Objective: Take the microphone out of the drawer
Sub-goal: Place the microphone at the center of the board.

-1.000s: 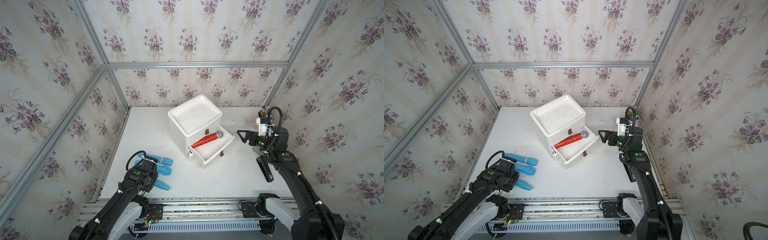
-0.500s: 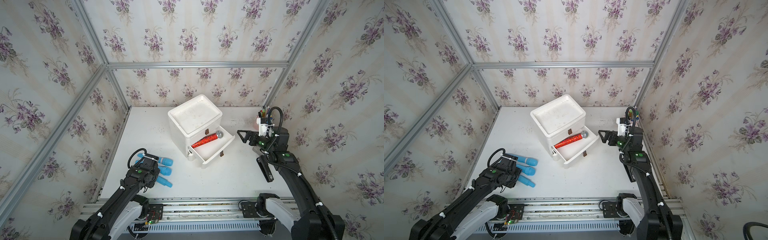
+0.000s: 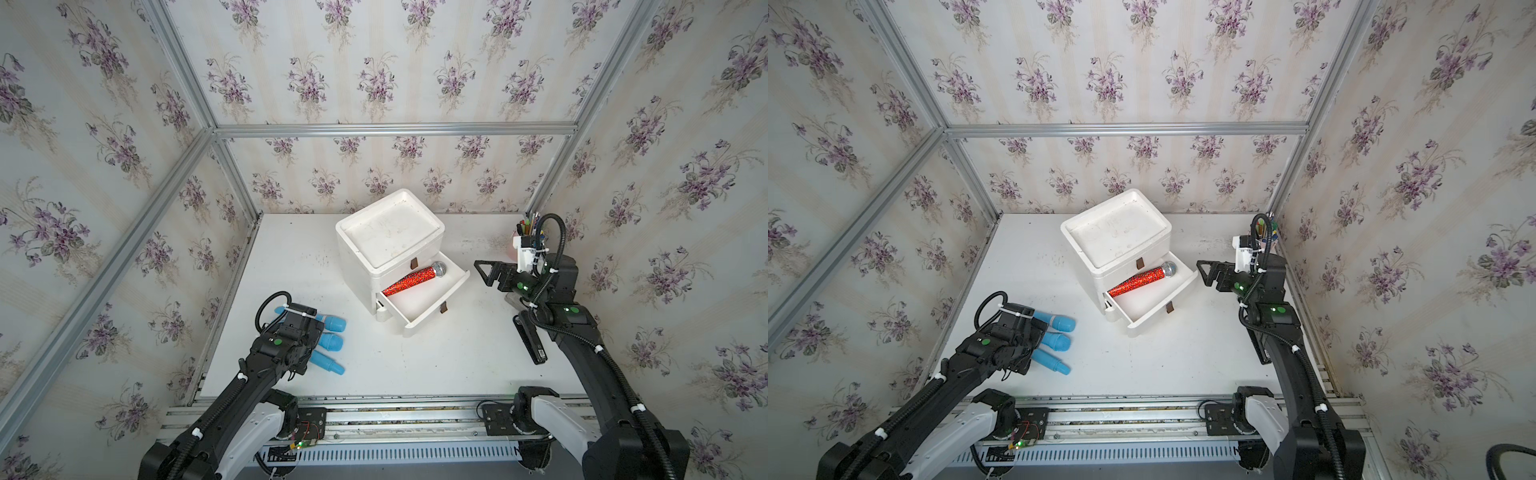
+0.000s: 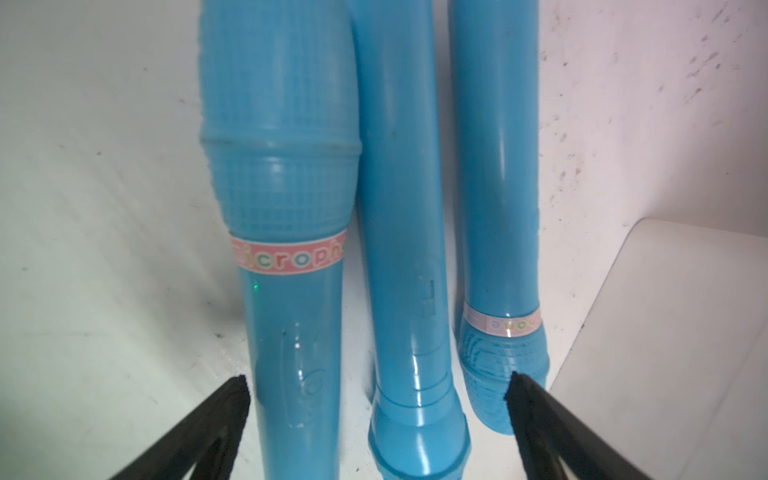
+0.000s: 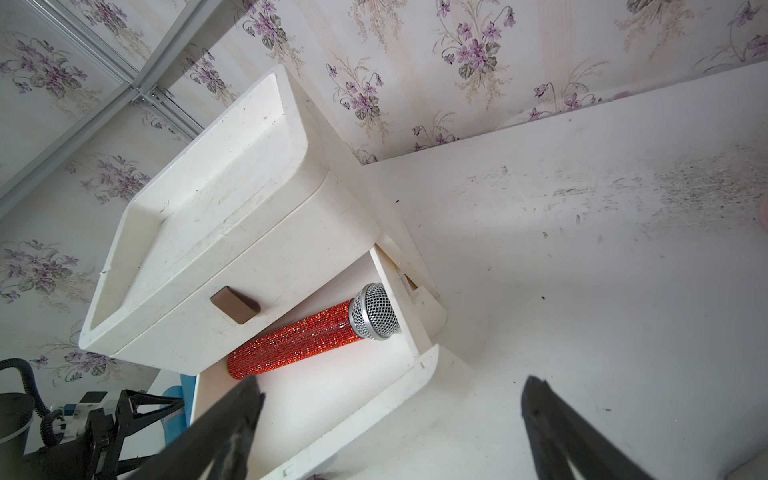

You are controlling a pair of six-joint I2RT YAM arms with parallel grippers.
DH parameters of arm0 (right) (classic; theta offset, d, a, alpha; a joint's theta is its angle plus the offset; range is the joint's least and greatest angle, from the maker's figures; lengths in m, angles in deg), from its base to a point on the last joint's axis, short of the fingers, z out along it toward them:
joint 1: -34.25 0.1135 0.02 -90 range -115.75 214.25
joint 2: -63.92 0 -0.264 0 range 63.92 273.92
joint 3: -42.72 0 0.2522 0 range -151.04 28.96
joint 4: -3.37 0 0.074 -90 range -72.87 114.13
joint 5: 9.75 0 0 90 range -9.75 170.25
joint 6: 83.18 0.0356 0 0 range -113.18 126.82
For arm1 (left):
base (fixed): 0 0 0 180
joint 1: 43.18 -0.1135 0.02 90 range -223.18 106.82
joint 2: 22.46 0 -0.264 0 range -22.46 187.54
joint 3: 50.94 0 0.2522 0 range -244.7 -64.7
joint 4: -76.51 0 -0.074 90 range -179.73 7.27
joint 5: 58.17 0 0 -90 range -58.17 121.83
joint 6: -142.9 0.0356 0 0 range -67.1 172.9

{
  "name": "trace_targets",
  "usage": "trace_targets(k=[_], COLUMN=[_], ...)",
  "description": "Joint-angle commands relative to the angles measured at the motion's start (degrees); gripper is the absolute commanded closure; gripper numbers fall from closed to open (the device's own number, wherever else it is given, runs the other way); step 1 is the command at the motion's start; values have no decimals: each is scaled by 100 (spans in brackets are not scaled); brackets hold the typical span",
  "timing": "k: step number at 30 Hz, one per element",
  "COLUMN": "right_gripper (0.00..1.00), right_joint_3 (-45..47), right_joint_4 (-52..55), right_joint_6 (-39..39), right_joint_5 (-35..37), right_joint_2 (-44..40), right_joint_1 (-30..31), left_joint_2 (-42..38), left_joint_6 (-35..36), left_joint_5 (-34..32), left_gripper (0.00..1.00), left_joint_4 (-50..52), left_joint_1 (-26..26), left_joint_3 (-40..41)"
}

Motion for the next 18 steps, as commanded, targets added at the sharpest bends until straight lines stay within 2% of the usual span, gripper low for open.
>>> trace_targets(k=[1,6,12,18], right_gripper=[4,4,4,4], right_joint_3=[-2,6,16,-27], right_joint_4=[-129,-137,-133,-71], right_joint_6=[-41,-43,-42,-84], right_joint_5=[-31,-56,-81,-239], right_joint_2=[-19,-9,6,67], right_joint_1=[-4,-2,-2,27], left_joint_2=[-12,33,437,994], left_joint_6=[137,762,1533,2714], left_joint_5=[-20,-66,13,189], left_gripper=[1,1,1,1], left_joint_4=[-71,-56,106,82], left_joint_1=[-8,-8,-3,1], left_joint_3=[-124,-546,-1264,-2114])
